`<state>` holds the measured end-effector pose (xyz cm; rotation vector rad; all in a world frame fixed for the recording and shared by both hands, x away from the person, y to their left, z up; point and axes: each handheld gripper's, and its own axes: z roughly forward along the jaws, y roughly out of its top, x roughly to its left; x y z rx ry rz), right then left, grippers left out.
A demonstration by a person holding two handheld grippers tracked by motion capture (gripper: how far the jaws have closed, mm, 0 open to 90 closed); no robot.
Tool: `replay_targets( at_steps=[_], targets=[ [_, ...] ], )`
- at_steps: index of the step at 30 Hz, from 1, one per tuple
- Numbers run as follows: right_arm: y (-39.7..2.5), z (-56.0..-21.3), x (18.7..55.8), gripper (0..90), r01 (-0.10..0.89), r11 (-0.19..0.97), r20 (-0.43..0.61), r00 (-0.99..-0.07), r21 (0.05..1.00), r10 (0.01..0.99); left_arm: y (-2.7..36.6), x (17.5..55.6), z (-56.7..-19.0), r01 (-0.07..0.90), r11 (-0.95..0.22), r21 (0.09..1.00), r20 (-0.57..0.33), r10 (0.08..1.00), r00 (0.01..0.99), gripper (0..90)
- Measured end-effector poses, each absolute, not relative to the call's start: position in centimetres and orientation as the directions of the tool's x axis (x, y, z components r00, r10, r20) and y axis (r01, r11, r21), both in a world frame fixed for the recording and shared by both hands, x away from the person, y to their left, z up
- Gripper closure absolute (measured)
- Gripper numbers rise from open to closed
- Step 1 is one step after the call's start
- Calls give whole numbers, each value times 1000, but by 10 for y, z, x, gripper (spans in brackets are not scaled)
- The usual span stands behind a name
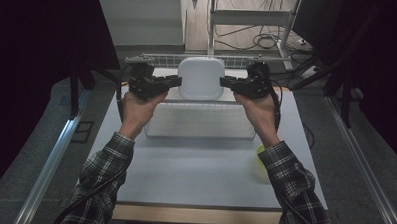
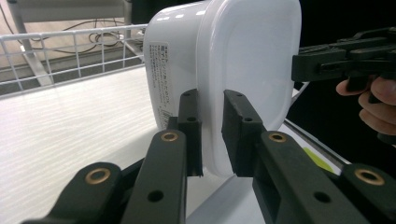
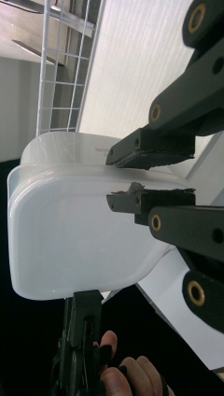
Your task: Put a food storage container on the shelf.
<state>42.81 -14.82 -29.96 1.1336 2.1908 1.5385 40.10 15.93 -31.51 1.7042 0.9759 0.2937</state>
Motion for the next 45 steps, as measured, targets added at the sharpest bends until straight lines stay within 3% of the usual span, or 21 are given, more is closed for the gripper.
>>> replay_targets(
  at_steps=[10,24,31,37,45],
  targets=[
    [-146,-303,433,765,471,143,248,-671,871,698,156,405,-321,434,-77,898,-233,753,616,723],
    [-140,-306,442,625,438,155,206,-669,885,714,149,416,-321,405,-92,910,-199,760,618,597],
    [-137,-309,448,544,433,148,204,-664,889,720,144,420,-325,384,-141,913,-132,787,603,522],
    [-138,-310,453,494,427,139,194,-647,894,737,146,425,-326,394,-112,912,-167,776,608,509],
    [-135,-311,460,493,418,127,180,-620,900,763,145,431,-323,388,-109,915,-156,793,589,480]
  ],
)
